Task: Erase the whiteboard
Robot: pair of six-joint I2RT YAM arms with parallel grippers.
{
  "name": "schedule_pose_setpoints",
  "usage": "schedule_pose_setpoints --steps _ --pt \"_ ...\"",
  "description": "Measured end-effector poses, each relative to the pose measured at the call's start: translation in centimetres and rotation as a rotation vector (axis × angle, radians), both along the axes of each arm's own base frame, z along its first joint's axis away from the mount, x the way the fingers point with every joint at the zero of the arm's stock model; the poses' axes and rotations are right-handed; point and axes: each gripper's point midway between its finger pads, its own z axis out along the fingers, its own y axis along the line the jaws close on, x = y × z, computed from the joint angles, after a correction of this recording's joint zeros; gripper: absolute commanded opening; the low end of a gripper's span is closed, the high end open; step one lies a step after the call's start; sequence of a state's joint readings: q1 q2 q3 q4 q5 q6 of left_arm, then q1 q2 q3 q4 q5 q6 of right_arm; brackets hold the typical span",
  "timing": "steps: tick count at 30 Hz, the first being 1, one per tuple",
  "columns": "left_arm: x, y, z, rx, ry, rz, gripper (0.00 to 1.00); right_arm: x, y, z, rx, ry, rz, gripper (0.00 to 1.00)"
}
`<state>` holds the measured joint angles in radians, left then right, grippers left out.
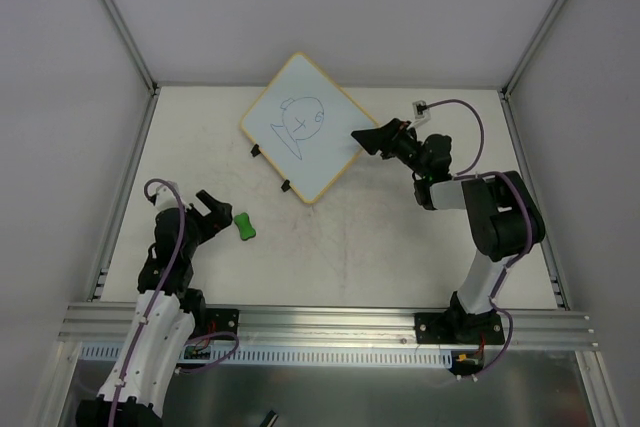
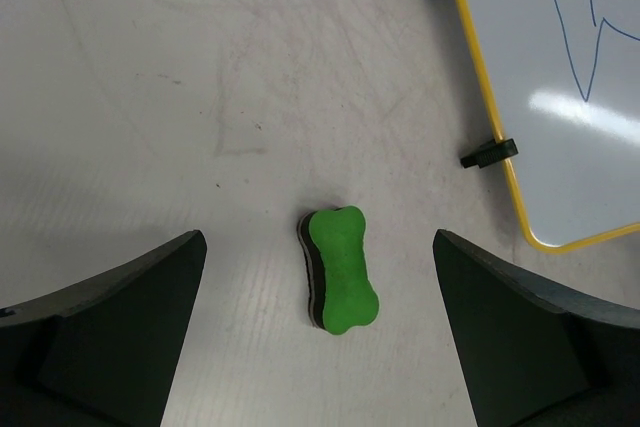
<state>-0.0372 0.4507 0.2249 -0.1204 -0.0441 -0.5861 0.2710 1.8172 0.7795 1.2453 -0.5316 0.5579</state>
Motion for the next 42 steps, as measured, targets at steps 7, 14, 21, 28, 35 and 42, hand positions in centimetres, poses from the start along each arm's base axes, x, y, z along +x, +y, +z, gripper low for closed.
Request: schedule_pose_setpoints --steps 7,14,21,28,35,42 --pt "0.0 -0.3 1.7 -0.018 0.012 -0.010 0.99 0.1 0.3 -0.1 0.017 0.021 0.014 0.56" --pt "-0.1 -0.6 0.6 -0.029 0.145 -0.004 0.99 0.4 0.5 -0.7 0.028 0.044 0.022 0.51" --pt "0.3 -1.9 -0.2 0.021 0.278 -0.045 0.99 0.7 0.7 -1.4 0.037 0.071 0.030 0.36" --pt "0.7 -3.4 -0.3 0.064 0.327 -0.092 0.99 0.9 0.8 -1.6 0.049 0.087 0.034 0.12" --pt "1.0 -3.8 -1.2 0.089 0.394 -0.107 0.99 1.0 0.7 -1.9 0.060 0.109 0.029 0.04" --pt "1.3 -4.1 -1.2 0.113 0.416 -0.111 0.99 1.1 0.7 -1.9 0.063 0.113 0.027 0.00"
